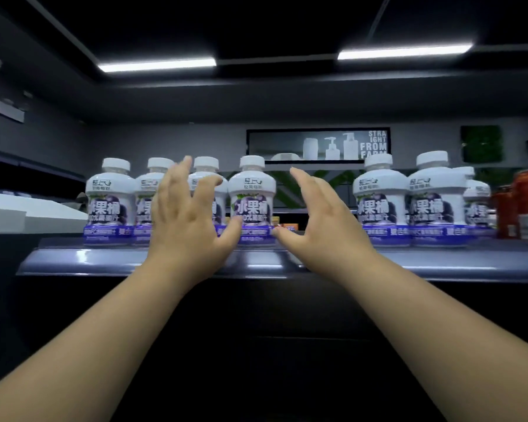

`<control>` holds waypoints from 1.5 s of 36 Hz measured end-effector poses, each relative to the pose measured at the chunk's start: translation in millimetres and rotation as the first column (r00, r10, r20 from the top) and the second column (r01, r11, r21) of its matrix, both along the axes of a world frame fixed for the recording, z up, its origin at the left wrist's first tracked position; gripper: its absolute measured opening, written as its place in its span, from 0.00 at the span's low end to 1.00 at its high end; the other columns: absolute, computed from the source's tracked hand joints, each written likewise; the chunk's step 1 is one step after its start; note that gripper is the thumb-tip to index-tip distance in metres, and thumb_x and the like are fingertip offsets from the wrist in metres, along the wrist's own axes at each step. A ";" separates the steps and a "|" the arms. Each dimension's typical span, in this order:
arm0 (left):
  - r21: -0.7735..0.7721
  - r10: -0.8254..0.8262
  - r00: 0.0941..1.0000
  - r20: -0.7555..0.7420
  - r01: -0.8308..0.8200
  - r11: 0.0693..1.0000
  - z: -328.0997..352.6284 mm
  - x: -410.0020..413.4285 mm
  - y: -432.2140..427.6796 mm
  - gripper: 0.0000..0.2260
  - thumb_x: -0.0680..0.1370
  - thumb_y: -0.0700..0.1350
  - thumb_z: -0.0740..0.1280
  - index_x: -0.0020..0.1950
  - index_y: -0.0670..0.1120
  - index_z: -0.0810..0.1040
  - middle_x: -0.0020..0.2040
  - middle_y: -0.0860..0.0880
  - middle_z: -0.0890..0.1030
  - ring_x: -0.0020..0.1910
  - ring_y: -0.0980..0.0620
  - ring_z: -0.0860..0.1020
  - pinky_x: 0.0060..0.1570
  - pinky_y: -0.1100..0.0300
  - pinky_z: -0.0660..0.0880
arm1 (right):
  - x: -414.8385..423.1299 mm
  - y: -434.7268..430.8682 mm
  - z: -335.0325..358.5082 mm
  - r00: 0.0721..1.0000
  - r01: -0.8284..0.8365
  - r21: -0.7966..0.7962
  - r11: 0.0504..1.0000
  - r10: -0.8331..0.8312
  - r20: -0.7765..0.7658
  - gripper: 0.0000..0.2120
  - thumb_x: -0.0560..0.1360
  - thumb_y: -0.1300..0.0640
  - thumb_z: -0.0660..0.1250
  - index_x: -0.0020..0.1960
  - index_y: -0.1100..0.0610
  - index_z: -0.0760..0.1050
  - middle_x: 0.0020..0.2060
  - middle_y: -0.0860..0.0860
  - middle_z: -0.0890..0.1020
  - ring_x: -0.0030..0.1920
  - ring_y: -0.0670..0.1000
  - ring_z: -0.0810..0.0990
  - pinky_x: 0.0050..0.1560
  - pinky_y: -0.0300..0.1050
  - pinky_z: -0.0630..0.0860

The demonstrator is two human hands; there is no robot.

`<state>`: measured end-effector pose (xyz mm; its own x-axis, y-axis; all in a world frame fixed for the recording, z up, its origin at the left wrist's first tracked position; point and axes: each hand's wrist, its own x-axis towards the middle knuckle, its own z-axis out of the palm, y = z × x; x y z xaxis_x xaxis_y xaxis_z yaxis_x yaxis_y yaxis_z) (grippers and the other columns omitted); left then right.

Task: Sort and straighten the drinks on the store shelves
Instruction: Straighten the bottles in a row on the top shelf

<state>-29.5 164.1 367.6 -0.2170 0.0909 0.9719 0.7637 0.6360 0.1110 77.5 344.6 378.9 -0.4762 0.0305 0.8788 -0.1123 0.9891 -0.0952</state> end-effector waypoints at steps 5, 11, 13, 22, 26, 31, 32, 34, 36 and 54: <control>-0.102 -0.090 0.992 -0.092 0.081 0.991 9.9 40.5 53.3 0.28 0.69 0.60 0.61 0.66 0.49 0.73 0.74 0.42 0.66 0.74 0.40 0.62 0.71 0.42 0.61 | 44.0 40.1 -5.8 0.990 0.053 0.078 0.996 -0.042 -0.134 0.37 0.73 0.48 0.71 0.78 0.51 0.62 0.72 0.49 0.70 0.71 0.53 0.68 0.70 0.52 0.69; -0.148 -0.197 0.980 -0.008 0.194 0.970 16.5 80.9 117.8 0.29 0.70 0.59 0.64 0.69 0.51 0.68 0.74 0.44 0.64 0.73 0.42 0.62 0.71 0.45 0.62 | 92.9 103.3 -4.1 0.964 0.186 0.065 0.980 -0.170 -0.202 0.36 0.71 0.48 0.71 0.76 0.52 0.65 0.69 0.52 0.71 0.68 0.57 0.69 0.68 0.53 0.68; -0.164 -0.231 0.972 0.046 0.235 0.958 18.5 90.8 136.4 0.30 0.72 0.59 0.66 0.71 0.52 0.65 0.74 0.46 0.63 0.72 0.44 0.63 0.70 0.46 0.64 | 105.8 123.6 -2.0 0.957 0.234 0.012 0.972 -0.228 -0.182 0.37 0.72 0.48 0.72 0.77 0.50 0.63 0.71 0.52 0.69 0.70 0.56 0.67 0.69 0.53 0.67; -0.023 -0.280 0.921 0.269 0.297 0.955 18.8 114.3 193.2 0.41 0.72 0.55 0.72 0.78 0.55 0.50 0.75 0.48 0.56 0.67 0.41 0.69 0.62 0.49 0.68 | 111.4 173.7 13.3 0.979 0.174 -0.296 0.939 -0.135 0.150 0.56 0.67 0.38 0.77 0.80 0.46 0.43 0.74 0.55 0.67 0.70 0.58 0.71 0.67 0.55 0.71; -0.039 -0.178 0.904 0.389 0.209 0.977 11.6 111.3 200.6 0.43 0.73 0.57 0.70 0.79 0.56 0.45 0.75 0.45 0.59 0.65 0.39 0.73 0.59 0.48 0.69 | 111.0 183.9 15.8 0.982 0.099 -0.341 0.935 -0.036 0.186 0.55 0.73 0.49 0.73 0.79 0.42 0.32 0.68 0.56 0.73 0.53 0.54 0.79 0.53 0.50 0.76; -0.171 -0.007 0.922 0.387 0.079 0.982 10.2 109.9 203.7 0.41 0.77 0.60 0.64 0.79 0.58 0.38 0.59 0.45 0.80 0.51 0.42 0.79 0.49 0.50 0.74 | 107.7 188.4 11.6 0.976 0.116 -0.275 0.954 -0.058 0.211 0.56 0.70 0.40 0.74 0.80 0.43 0.35 0.74 0.55 0.68 0.68 0.59 0.72 0.63 0.52 0.70; -0.172 0.010 0.923 0.386 0.061 0.983 9.9 110.6 203.6 0.41 0.77 0.61 0.63 0.79 0.58 0.37 0.59 0.45 0.81 0.52 0.42 0.79 0.49 0.51 0.74 | 106.3 188.3 9.7 0.974 0.136 -0.243 0.960 -0.085 0.209 0.55 0.71 0.39 0.73 0.80 0.44 0.35 0.74 0.56 0.69 0.69 0.60 0.72 0.64 0.53 0.70; -0.155 0.015 0.929 0.370 0.045 0.987 8.5 111.6 203.0 0.42 0.76 0.64 0.64 0.79 0.59 0.38 0.63 0.46 0.79 0.57 0.42 0.79 0.52 0.50 0.74 | 104.9 188.3 7.3 0.976 0.147 -0.214 0.966 -0.107 0.188 0.54 0.72 0.39 0.72 0.80 0.45 0.36 0.72 0.57 0.71 0.67 0.62 0.74 0.63 0.54 0.72; -0.130 -0.006 0.937 0.350 0.055 0.990 7.6 111.7 202.6 0.43 0.74 0.65 0.66 0.79 0.59 0.40 0.63 0.47 0.79 0.59 0.42 0.78 0.54 0.49 0.75 | 105.4 188.7 6.6 0.979 0.136 -0.197 0.971 -0.102 0.177 0.52 0.73 0.40 0.72 0.80 0.46 0.37 0.71 0.58 0.73 0.66 0.62 0.75 0.61 0.54 0.72; -0.109 0.118 0.939 0.323 -0.087 0.990 11.8 85.1 140.9 0.44 0.73 0.65 0.68 0.78 0.56 0.44 0.62 0.42 0.78 0.57 0.39 0.78 0.52 0.49 0.73 | 73.1 133.9 20.1 0.944 -0.081 -0.133 0.988 0.119 0.308 0.48 0.77 0.48 0.69 0.79 0.46 0.34 0.62 0.55 0.79 0.49 0.53 0.75 0.48 0.44 0.68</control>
